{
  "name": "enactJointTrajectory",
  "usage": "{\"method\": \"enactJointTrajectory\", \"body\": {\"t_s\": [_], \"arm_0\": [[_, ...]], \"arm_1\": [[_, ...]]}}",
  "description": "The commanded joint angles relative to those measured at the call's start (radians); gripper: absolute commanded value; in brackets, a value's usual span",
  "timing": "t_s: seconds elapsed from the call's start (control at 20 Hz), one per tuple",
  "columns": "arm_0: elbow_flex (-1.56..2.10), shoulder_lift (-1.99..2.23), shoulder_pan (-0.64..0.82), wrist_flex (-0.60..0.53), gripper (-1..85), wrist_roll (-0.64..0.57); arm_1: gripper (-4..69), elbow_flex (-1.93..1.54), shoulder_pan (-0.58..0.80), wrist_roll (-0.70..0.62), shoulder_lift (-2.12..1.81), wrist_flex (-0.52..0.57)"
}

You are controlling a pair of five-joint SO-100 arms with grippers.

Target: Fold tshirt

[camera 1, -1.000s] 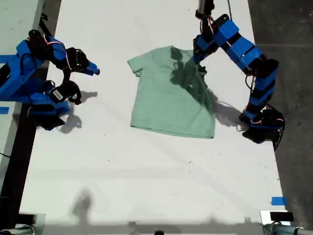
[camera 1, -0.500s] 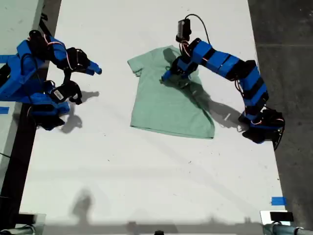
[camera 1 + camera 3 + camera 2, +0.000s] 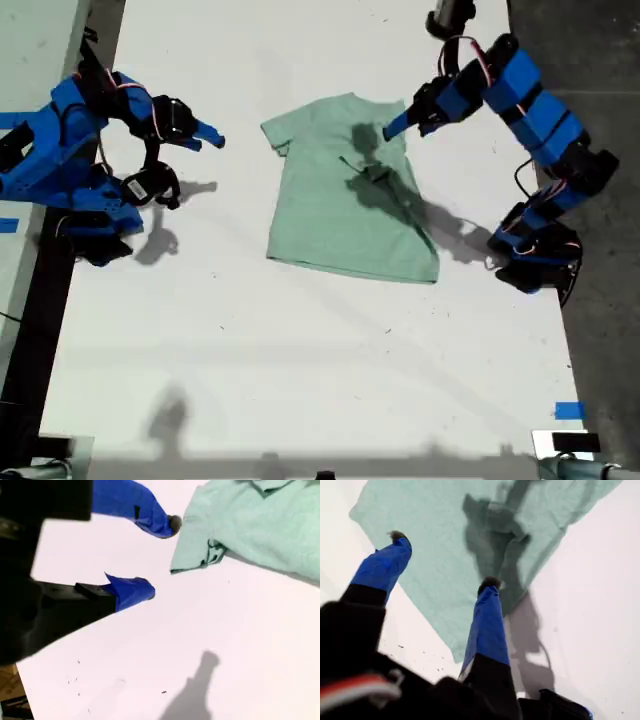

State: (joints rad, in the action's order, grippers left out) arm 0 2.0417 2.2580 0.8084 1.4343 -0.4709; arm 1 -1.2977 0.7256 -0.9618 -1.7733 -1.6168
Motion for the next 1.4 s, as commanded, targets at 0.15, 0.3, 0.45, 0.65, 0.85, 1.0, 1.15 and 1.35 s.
{"method": "enactJointTrajectory", "body": {"t_s": [0.15,0.3,0.45,0.65,0.85,1.0,1.15,1.35], "arm_0": [[-0.201,-0.256,0.129,-0.052,18.8,-0.110],[-0.347,-0.417,0.164,-0.052,19.2,-0.150],[-0.529,-0.617,0.166,-0.025,20.0,-0.166],[-0.874,-0.931,0.149,0.072,20.9,-0.178],[-1.075,-1.129,0.169,0.106,21.3,-0.178],[-1.129,-1.224,0.186,0.089,21.9,-0.178],[-1.157,-1.292,0.189,0.061,22.4,-0.173],[-1.160,-1.364,0.198,0.000,23.1,-0.166]], "arm_1": [[27.2,-0.143,-0.195,0.112,-0.164,0.020],[25.8,-0.190,-0.252,0.138,-0.179,0.037],[24.8,-0.238,-0.272,0.161,-0.219,0.043],[23.7,-0.282,-0.285,0.173,-0.267,0.048],[22.6,-0.328,-0.290,0.181,-0.319,0.048],[21.8,-0.360,-0.290,0.183,-0.362,0.048],[21.0,-0.390,-0.288,0.187,-0.388,0.049],[20.4,-0.437,-0.290,0.195,-0.430,0.058]]}}
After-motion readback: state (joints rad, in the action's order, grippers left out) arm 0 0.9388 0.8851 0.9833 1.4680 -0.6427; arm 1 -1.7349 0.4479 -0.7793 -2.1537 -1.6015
